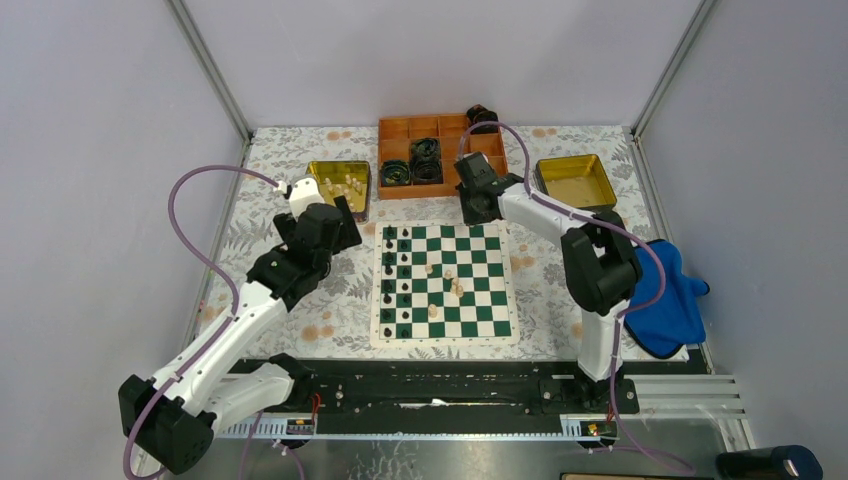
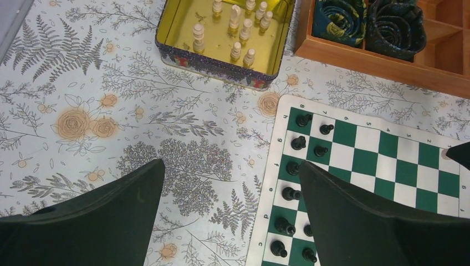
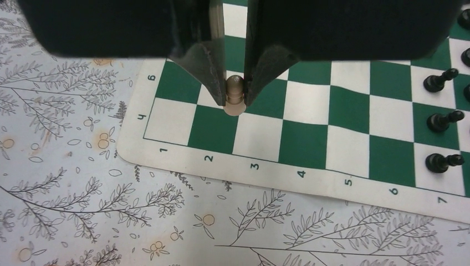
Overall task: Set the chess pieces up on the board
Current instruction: Place the chess piece on the chessboard, then pick up the chess piece from the chessboard.
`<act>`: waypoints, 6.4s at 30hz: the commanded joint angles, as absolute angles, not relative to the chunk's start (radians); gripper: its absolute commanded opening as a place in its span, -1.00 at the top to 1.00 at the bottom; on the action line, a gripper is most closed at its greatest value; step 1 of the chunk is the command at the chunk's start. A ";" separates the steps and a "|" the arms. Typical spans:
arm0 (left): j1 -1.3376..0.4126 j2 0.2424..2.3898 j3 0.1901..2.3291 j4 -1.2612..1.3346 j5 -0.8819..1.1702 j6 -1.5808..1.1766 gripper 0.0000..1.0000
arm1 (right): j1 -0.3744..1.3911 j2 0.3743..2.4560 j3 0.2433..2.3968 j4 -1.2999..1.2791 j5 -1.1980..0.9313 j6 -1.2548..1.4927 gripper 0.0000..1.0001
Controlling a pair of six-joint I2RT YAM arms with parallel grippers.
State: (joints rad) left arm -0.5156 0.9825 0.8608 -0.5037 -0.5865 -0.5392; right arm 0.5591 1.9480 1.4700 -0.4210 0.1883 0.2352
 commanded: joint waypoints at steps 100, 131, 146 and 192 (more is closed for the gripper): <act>-0.520 1.011 0.817 -0.435 -0.549 -0.606 -0.98 | 0.749 1.892 1.338 -0.439 -0.100 0.143 0.03; -0.520 1.009 0.795 -0.430 -0.543 -0.594 -0.97 | 0.749 1.903 1.318 -0.464 -0.054 0.175 0.32; -0.520 1.013 0.790 -0.430 -0.535 -0.595 -0.98 | 0.749 1.900 1.309 -0.463 -0.039 0.181 0.65; -0.517 1.068 0.834 -0.413 -0.541 -0.517 -0.98 | 0.569 1.937 1.391 -0.439 0.162 0.216 1.00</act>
